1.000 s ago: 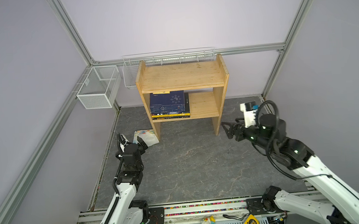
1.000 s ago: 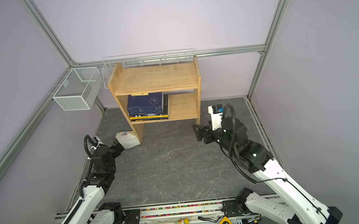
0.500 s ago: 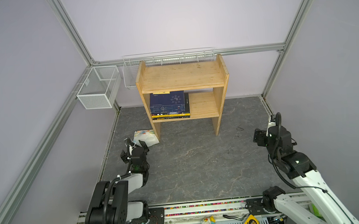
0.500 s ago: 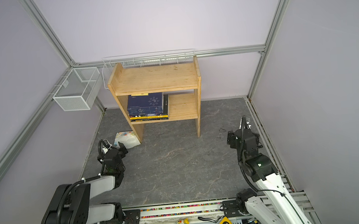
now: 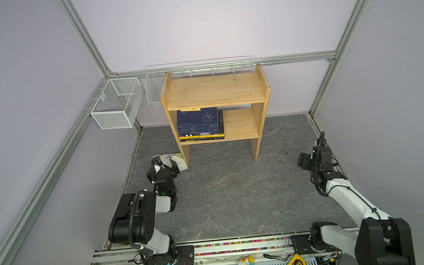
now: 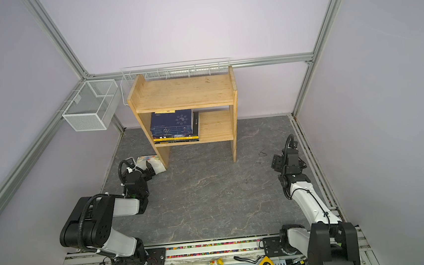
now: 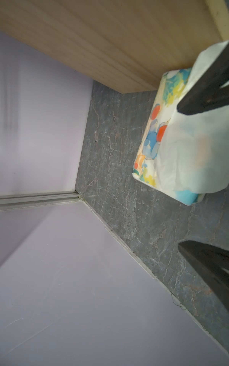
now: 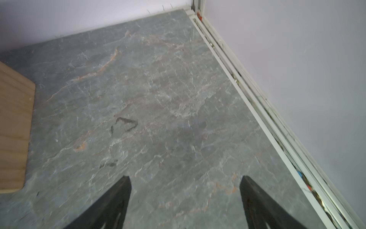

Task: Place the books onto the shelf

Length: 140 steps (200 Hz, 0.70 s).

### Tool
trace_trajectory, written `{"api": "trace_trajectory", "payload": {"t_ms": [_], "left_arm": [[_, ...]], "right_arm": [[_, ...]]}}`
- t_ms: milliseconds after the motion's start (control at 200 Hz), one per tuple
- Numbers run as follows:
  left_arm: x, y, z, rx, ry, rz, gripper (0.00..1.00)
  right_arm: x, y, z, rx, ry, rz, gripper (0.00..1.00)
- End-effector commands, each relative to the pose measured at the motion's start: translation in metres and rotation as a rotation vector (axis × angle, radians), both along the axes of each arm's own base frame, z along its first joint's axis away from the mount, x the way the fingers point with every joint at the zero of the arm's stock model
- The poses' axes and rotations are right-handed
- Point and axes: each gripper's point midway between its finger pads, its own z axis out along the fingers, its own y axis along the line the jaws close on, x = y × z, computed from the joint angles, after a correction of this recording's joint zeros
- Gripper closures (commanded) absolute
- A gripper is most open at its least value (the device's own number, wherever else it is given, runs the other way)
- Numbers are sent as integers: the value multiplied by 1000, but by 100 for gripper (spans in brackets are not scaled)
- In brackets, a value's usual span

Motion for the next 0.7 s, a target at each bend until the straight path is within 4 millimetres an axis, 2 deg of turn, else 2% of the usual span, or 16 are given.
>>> {"api": "trace_trajectory", "payload": {"t_ms": [0,160,315,345,445,495,545,615,695], "left_arm": [[3,4,-1,11,20,9,1],[4,5,-1,10,23,16,1],[5,7,-1,6,30,23,1],[5,7,-2,5,32,23,1],[5,7,-2,6,31,23,1],[5,6,-2,5,30,22,1],[5,7,-1,5,29,23,1],[5,7,-2,6,30,23,1],[5,7,-2,4,31,23,1]], "right_arm": [[26,-1,25,-55,-191,44,11],[40,17,9,-63,-242,162,11],[41,18,-18,-59,-232,173,11],[43,18,-18,-66,-252,171,11],[48,29,-23,-82,-212,222,12],[51,40,-38,-99,-196,275,11],[50,48,-31,-158,-272,294,12],[49,51,-36,-147,-207,301,12],[52,49,-34,-143,-234,301,11]]}}
